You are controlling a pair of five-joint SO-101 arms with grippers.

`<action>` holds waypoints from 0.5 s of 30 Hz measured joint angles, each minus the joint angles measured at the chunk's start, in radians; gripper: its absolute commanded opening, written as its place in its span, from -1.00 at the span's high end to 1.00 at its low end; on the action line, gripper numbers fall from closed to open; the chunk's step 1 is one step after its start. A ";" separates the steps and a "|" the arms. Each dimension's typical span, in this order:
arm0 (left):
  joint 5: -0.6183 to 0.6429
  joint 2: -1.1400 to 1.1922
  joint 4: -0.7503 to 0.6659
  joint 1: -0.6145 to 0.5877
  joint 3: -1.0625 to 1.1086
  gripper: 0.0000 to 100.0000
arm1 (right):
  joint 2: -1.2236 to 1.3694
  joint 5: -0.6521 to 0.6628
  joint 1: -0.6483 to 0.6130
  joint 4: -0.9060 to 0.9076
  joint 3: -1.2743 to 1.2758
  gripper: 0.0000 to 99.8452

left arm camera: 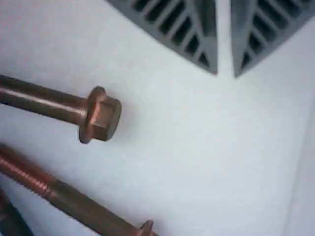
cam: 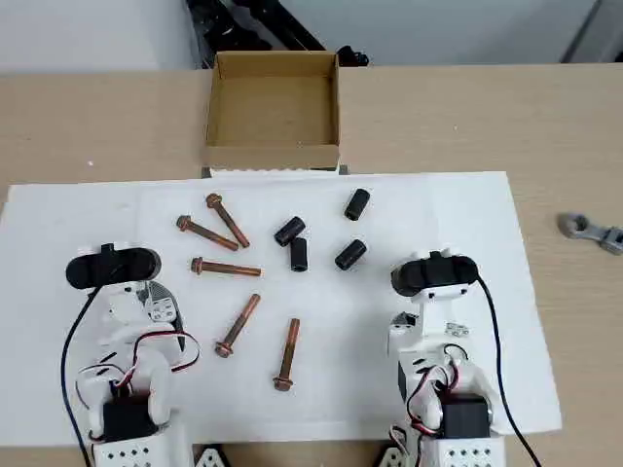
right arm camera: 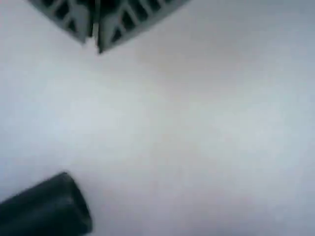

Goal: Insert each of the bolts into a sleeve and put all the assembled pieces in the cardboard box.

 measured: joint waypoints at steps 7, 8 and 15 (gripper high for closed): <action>0.000 0.000 0.000 0.000 0.000 0.99 | 0.000 0.000 -0.011 0.025 0.000 0.98; 0.000 0.000 0.000 0.000 0.000 0.99 | 0.000 0.000 -0.011 0.026 0.000 0.98; 0.000 0.000 0.000 0.000 0.000 0.99 | 0.000 0.000 -0.011 -0.046 0.005 0.98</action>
